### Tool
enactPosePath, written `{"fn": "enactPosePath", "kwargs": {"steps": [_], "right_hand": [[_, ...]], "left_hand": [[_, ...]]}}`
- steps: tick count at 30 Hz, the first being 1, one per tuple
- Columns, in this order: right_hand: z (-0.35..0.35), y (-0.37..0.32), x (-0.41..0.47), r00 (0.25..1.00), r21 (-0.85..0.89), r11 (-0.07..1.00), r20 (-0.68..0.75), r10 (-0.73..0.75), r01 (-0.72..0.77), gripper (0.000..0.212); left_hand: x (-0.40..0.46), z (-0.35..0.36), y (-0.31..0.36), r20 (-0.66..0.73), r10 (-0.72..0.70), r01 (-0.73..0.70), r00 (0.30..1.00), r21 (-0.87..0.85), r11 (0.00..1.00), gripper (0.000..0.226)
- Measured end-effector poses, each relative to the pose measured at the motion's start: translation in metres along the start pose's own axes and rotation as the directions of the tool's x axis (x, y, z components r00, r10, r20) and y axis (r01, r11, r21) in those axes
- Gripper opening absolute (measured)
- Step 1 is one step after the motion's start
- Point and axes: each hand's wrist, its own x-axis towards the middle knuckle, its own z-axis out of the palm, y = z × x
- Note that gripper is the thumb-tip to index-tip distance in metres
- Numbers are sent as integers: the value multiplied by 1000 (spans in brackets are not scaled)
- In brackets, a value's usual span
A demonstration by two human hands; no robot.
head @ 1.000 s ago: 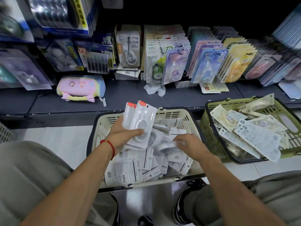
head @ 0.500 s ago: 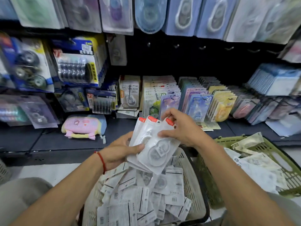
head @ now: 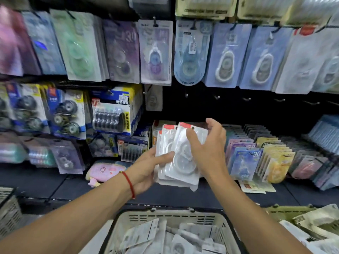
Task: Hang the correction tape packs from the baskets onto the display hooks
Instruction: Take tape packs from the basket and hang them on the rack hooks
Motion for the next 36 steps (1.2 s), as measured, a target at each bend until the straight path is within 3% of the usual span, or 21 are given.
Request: {"fn": "enactPosePath", "kwargs": {"steps": [3,5,10,14,19,27,30,33,36], "right_hand": [[8,11,4,969,127,964,109,222,-235,54],[13,24,9,965,170,960,177,192,-222,34],[14,35,25,974,332,929,204,98,-163,29],[15,36,44,988,350,930,138,68,-113,23],[25,33,67,993,288,953,94,69,-93,22],[34,37,76,999,261,965,-29,47,-37,27],[44,42,86,998,180,983,-37,45,-37,23],[62,48,111,997,42,998,-55,58,-56,20],[80,51,141,991,1,991,-37,131,-131,36]], "left_hand": [[15,-5,21,-100,153,-150,983,41,988,65],[23,-4,25,-136,225,-219,965,61,974,70],[35,-6,24,-170,291,-292,942,19,956,73],[29,-22,30,-280,434,-389,856,203,899,68],[16,-39,34,-291,551,-446,782,356,821,59],[7,-45,42,-348,522,-438,779,293,850,71],[9,-46,42,-359,434,-409,826,146,900,74],[10,-47,40,-284,348,-359,893,13,933,67],[11,-45,37,-201,285,-302,937,-63,951,63]]}}
